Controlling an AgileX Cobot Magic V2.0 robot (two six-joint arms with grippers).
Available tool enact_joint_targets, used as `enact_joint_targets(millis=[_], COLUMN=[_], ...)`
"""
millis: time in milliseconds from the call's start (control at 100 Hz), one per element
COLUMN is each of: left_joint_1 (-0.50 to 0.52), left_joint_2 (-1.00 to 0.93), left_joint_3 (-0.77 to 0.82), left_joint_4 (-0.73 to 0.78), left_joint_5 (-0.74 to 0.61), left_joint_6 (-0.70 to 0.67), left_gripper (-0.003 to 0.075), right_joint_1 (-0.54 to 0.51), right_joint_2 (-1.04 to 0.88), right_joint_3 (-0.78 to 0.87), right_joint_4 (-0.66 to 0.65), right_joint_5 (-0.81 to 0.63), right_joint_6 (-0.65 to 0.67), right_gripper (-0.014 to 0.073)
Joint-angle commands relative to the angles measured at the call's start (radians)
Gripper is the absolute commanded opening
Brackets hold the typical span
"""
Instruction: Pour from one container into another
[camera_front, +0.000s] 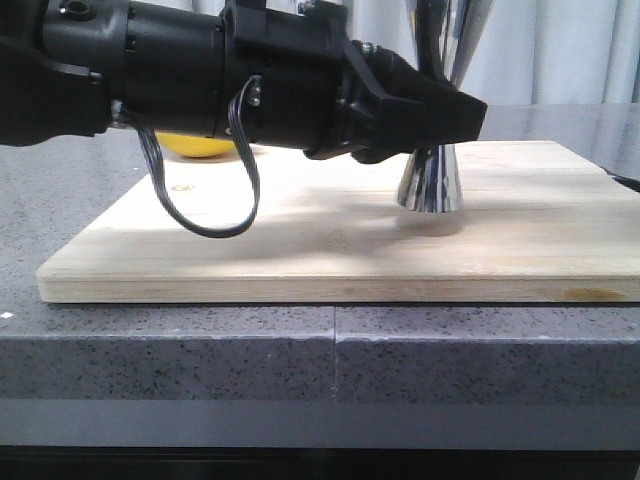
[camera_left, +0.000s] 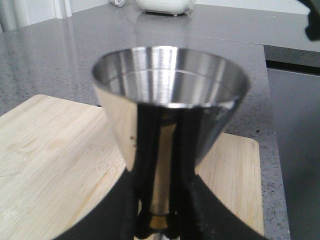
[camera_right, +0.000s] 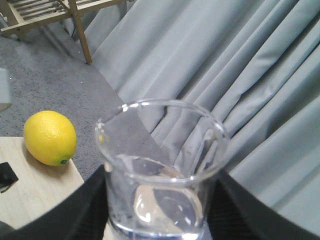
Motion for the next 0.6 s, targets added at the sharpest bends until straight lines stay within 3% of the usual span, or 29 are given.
enact_joint_targets(millis=[0,590], left_joint_1=[-0.008,-0.006], left_joint_2=[-0.058,-0.058], left_joint_3=[-0.022,-0.022], left_joint_4=[-0.038,-0.038], left_joint_5=[-0.079,-0.079], left_joint_6=[-0.007,-0.007], left_gripper=[-0.0021,-0.0021], right_joint_1=[-0.001,-0.001], right_joint_2=[-0.031,-0.031], right_joint_3=[-0.05,-0.06], right_joint_4=[0.005,-0.062], right_joint_5=[-0.05,-0.012], right_joint_6=[-0.011,-0.011], right_gripper=[0.0346,0.0346])
